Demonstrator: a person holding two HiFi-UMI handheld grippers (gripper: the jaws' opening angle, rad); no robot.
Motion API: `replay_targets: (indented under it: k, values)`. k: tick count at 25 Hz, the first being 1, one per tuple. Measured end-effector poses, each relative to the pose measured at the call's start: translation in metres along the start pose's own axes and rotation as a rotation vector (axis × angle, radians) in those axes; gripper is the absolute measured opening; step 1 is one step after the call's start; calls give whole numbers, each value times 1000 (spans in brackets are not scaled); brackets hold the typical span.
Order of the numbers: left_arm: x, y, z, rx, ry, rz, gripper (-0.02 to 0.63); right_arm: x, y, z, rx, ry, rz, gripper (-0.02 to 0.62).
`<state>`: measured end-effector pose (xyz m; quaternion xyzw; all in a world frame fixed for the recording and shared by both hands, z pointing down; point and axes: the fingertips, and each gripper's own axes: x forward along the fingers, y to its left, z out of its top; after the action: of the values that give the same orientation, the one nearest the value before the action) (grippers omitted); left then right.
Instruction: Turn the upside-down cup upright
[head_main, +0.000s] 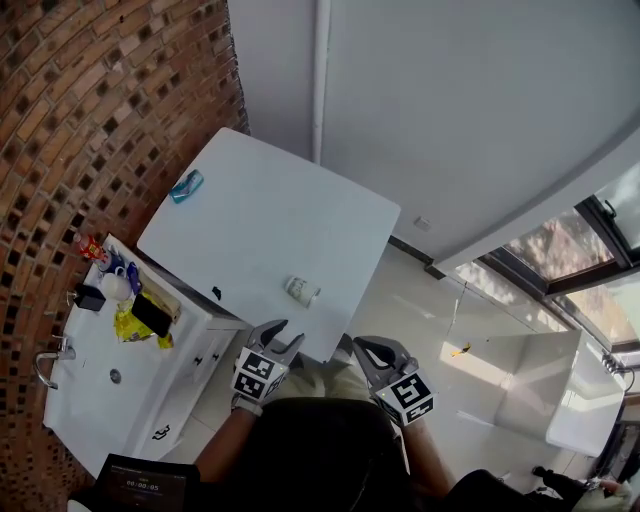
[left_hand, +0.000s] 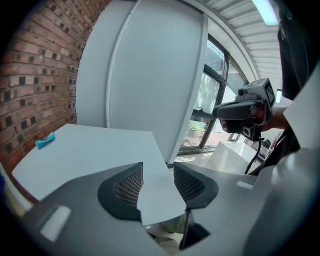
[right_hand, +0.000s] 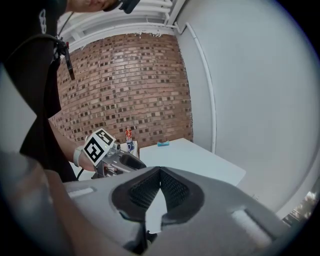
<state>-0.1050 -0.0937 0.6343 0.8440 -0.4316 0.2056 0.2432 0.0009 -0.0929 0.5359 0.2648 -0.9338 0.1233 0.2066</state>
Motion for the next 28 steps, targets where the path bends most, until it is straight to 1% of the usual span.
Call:
replay_targets:
  k: [4, 7, 10, 12, 15, 19, 24, 28]
  values:
    - [25, 12, -7, -11, 41, 44, 221, 3, -16, 2, -14, 1, 38, -8]
    - [41, 21, -12, -11, 73, 62, 226, 3, -27, 3, -10, 2, 38, -8]
    - [55, 29, -19, -2, 97, 80, 235, -1, -36, 3, 15, 0, 34, -8]
    - [65, 35, -28, 6, 124, 92, 255, -3, -40, 2, 29, 1, 32, -8]
    - [75, 44, -37, 16, 146, 117, 258, -6, -46, 0, 29, 9, 25, -8]
    - [83, 54, -42, 21, 169, 142, 290, -10, -52, -1, 27, 14, 7, -8]
    - [95, 62, -53, 1, 208, 146, 328, -17, -59, -5, 38, 18, -21, -8]
    - [102, 73, -56, 26, 226, 170, 351, -22, -61, -11, 51, 23, -38, -8]
